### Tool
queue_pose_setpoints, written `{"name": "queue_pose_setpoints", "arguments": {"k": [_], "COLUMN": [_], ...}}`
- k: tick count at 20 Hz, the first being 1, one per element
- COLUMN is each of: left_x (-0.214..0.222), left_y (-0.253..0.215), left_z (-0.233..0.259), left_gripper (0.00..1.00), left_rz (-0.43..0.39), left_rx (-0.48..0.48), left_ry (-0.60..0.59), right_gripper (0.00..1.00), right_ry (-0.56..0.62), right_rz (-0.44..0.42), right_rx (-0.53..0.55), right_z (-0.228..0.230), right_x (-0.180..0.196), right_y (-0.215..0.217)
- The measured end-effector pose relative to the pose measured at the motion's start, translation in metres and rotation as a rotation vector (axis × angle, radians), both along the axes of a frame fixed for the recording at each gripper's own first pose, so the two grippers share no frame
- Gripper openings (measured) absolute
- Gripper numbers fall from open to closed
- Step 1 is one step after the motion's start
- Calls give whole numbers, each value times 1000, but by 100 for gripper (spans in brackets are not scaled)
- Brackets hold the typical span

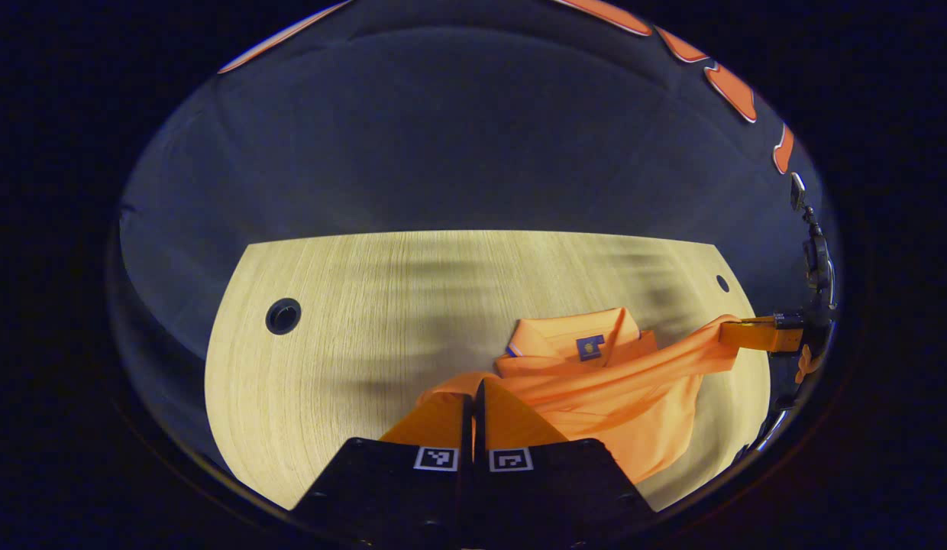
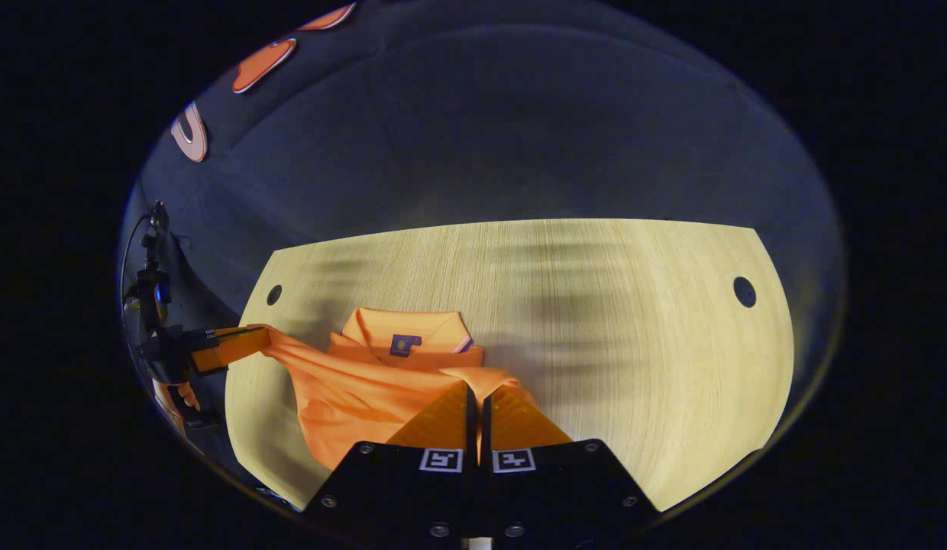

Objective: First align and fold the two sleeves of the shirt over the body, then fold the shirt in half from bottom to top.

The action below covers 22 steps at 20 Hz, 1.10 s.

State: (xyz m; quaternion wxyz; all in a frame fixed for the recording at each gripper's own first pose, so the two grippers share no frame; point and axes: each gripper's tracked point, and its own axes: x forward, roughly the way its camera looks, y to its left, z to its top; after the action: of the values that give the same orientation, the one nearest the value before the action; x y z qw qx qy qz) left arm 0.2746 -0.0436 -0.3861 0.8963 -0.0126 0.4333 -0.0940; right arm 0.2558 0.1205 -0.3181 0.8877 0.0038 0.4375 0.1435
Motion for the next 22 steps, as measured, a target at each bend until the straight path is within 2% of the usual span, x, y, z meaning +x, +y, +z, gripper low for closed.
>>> {"name": "queue_pose_setpoints", "arguments": {"k": [5,8,11,12,16,17,22], "left_x": [14,12,15,16,16,17,22], "left_y": [2,3,2,3,-3,-1,-1], "left_z": [-30,-46,-55,-52,-52,-50,-21], "left_gripper": [1,2,12,29,95,98,97], "left_rz": [14,5,12,17,28,32,41], "left_rx": [23,32,21,16,-4,-4,4], "left_ry": [22,56,58,52,43,35,-48], "right_gripper": [1,2,13,20,84,100,99], "right_ry": [60,69,71,78,60,52,2], "right_rz": [-12,-53,-81,-80,-109,-121,-144], "right_rx": [-26,-20,-36,-39,-67,-55,-43], "right_z": [-48,-56,-62,-64,-67,-65,-43], "right_x": [8,16,20,19,22,22,20], "right_y": [8,6,-1,-3,-12,-12,-20]}}
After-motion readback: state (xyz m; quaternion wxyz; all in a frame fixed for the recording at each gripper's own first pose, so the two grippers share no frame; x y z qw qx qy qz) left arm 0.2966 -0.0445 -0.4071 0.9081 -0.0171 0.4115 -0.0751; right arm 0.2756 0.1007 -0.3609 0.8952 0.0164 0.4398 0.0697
